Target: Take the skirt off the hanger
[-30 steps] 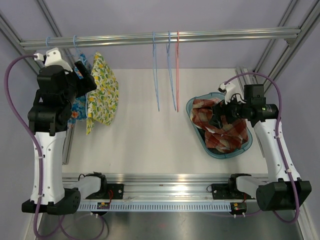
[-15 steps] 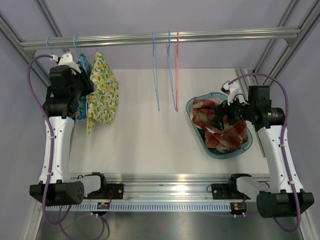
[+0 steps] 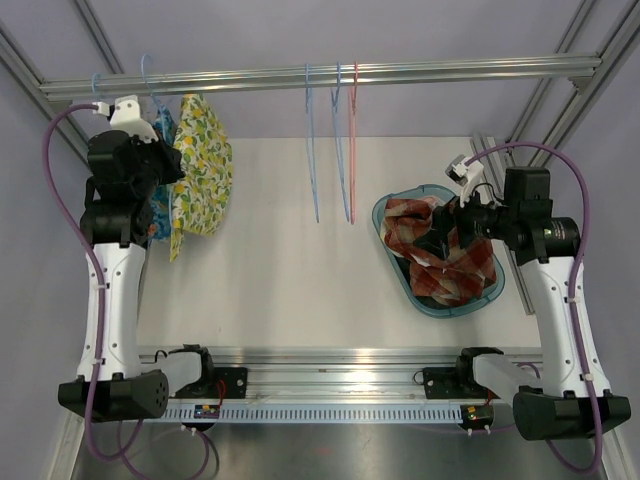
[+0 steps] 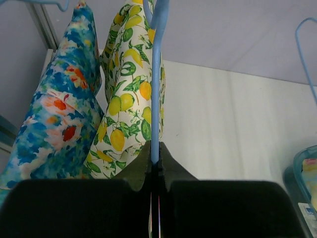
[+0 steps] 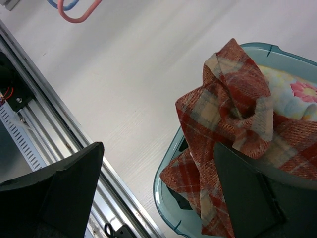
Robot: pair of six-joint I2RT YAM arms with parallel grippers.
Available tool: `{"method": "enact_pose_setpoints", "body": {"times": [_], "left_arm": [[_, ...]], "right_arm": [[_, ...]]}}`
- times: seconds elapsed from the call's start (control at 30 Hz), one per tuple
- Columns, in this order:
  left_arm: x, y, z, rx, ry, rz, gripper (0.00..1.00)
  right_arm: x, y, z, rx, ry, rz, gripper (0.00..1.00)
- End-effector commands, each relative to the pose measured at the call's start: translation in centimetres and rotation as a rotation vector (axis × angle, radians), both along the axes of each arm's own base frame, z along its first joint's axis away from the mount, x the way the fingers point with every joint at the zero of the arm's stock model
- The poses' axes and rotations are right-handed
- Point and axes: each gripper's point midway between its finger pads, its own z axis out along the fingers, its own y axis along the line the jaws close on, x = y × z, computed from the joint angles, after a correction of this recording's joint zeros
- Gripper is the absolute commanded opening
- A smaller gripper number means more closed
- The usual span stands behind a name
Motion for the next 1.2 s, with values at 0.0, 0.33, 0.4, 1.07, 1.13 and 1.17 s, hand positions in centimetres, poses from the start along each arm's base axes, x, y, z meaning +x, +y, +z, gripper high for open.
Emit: {"method": "enact_pose_setpoints", "body": {"times": [0.0, 0.33, 0.4, 1.07, 1.13, 1.17], "left_arm": [[-1.3, -1.1, 9.6, -0.008, -0.298, -0.056, 0.0], [-3.3, -3.8, 9.1, -0.097, -0.275, -0.181, 0.0], [-4.6, -4.7, 8.9, -0.116, -0.275, -0.226, 0.0], [-11.9, -10.3, 1.4, -0.377, -0.137, -0.45, 0.0], [-12.3, -10.6, 0.6, -0.395, -0.115, -0.453, 0.0], [-12.4, -10.8, 0.4, -0.403, -0.108, -0.456, 0.0]], "right_arm": [[-0.8, 0.9, 3.1, 0.054, -0.077, 0.046, 0.99], [-3.3, 2.1, 4.3, 0.067, -0.172, 0.202, 0.99], [-4.0, 2.4, 4.6, 0.073, -0.192, 0.246, 1.0], [-9.3, 8.2, 5.0, 0.057, -0.265, 0.703, 0.99], [-10.0, 9.6, 4.9, 0.034, -0.285, 0.758, 0.99], [-9.7, 9.9, 4.4, 0.002, -0.285, 0.762, 0.99]]}}
